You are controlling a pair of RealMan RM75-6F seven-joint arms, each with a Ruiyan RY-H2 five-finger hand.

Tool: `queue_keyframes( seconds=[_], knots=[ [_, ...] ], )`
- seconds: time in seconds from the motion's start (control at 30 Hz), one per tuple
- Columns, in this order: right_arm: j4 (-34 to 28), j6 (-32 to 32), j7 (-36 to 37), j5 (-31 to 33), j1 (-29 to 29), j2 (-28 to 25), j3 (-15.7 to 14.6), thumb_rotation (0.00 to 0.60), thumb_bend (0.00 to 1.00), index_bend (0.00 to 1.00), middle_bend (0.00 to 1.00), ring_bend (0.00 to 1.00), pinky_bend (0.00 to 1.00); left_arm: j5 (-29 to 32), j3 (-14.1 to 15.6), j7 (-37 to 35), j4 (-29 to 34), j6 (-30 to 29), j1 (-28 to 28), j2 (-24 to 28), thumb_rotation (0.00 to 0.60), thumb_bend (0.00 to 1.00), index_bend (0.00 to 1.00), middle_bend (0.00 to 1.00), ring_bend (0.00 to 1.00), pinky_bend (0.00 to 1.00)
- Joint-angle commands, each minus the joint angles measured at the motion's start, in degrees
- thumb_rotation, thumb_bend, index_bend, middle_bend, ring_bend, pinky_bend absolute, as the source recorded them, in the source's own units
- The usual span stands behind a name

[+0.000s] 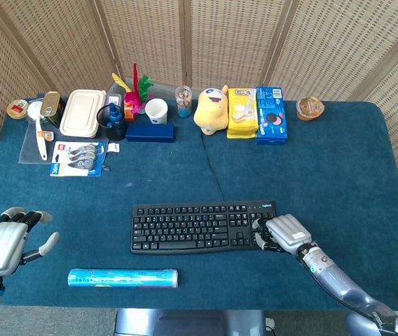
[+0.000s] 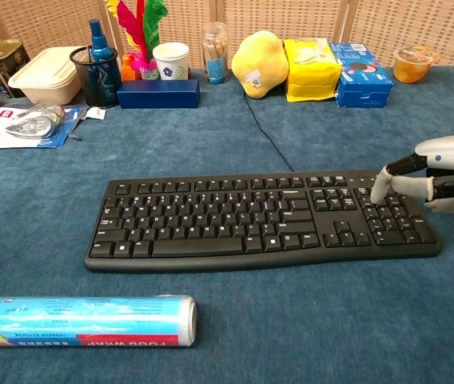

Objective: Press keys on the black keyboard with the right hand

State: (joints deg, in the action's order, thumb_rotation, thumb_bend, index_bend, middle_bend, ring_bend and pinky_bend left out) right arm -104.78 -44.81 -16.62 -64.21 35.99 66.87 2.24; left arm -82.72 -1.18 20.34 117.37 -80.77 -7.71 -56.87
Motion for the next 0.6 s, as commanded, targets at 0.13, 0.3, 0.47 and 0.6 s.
queue_keyframes(
  seconds=[0.13, 0.3, 0.47, 0.6],
  knots=[
    [1.1, -0.2, -1.0, 1.7, 0.5, 1.0, -0.7, 0.000, 0.62, 0.25, 0.97, 1.00, 0.88, 0.1, 0.0, 0.1, 0.0, 0.1, -0.1, -0.1, 0.000, 0.21, 0.35, 0.43, 0.40, 0.21],
    [1.6, -0.1, -2.0, 2.9, 1.2, 1.7, -1.0, 0.000, 0.62, 0.24, 0.97, 1.00, 0.88, 0.2, 0.0, 0.2, 0.0, 0.0, -0.1, -0.1, 0.000, 0.22, 0.35, 0.43, 0.40, 0.21],
    [1.9, -0.1, -2.8, 4.0, 1.9, 2.3, -1.4, 0.000, 0.62, 0.24, 0.97, 1.00, 0.88, 0.3, 0.0, 0.2, -0.1, 0.0, -0.1, -0.1, 0.000, 0.22, 0.35, 0.43, 0.40, 0.21],
    [1.6, -0.4, -3.6, 4.5, 2.2, 2.5, -1.8, 0.000, 0.62, 0.24, 0.97, 1.00, 0.88, 0.5, 0.0, 0.1, -0.3, 0.0, -0.2, -0.1, 0.000, 0.22, 0.35, 0.43, 0.40, 0.21]
  ],
)
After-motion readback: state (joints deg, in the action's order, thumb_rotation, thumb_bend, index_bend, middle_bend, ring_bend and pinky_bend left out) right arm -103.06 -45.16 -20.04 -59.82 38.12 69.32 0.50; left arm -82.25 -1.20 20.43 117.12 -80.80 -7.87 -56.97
